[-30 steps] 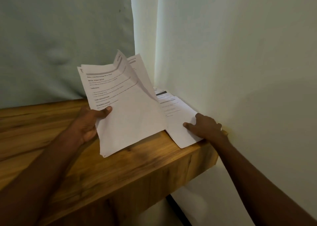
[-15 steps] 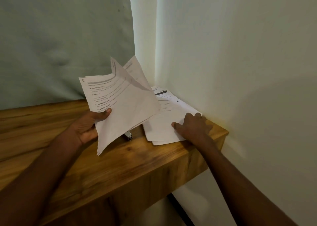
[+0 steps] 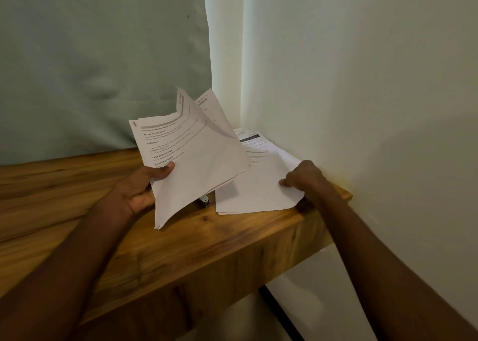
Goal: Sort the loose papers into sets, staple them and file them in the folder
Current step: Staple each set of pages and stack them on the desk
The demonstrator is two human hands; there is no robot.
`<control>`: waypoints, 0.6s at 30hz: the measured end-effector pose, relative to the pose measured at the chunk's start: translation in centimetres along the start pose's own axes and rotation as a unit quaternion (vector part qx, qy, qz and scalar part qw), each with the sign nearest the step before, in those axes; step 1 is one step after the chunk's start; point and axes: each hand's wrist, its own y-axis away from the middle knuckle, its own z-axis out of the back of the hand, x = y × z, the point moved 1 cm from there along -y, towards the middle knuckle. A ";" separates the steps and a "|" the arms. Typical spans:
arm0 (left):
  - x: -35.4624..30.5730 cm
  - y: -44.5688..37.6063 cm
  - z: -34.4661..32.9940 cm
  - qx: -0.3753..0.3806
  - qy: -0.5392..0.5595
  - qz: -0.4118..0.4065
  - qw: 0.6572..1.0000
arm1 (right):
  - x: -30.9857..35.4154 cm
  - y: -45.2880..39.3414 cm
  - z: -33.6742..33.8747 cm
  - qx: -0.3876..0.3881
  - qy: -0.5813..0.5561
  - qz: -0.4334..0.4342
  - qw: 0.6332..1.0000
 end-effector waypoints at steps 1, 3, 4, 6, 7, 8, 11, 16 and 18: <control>0.0 0.0 0.2 0.001 0.005 -0.001 1.000 | -0.1 -0.5 0.2 -0.008 -0.039 -0.008 0.999; -0.1 0.0 0.4 -0.003 0.007 -0.007 1.000 | -0.5 -1.4 0.5 -0.031 -0.124 -0.004 0.992; -0.1 -0.1 0.6 -0.004 0.009 -0.009 1.000 | -0.6 -1.4 0.7 -0.047 -0.166 0.010 0.985; 0.0 -0.2 1.0 0.006 0.036 -0.005 0.999 | -0.7 -1.1 0.9 -0.076 -0.230 0.049 0.969; 0.2 -0.2 1.1 0.015 0.055 0.001 0.998 | -0.7 -0.9 0.9 -0.084 -0.250 0.072 0.962; 0.2 -0.2 1.2 0.023 0.071 0.004 0.997 | -0.4 -0.4 0.9 -0.082 -0.274 0.093 0.954; 0.0 -0.3 1.7 0.021 0.088 -0.010 0.996 | 1.3 1.3 1.1 -0.053 -0.345 0.137 0.927; -1.2 0.4 2.7 -0.040 0.084 -0.065 0.994 | 5.0 3.7 0.4 0.016 -0.398 0.170 0.901; -1.9 0.9 3.8 -0.061 0.090 -0.078 0.991 | 6.7 4.4 -0.3 0.050 -0.405 0.187 0.894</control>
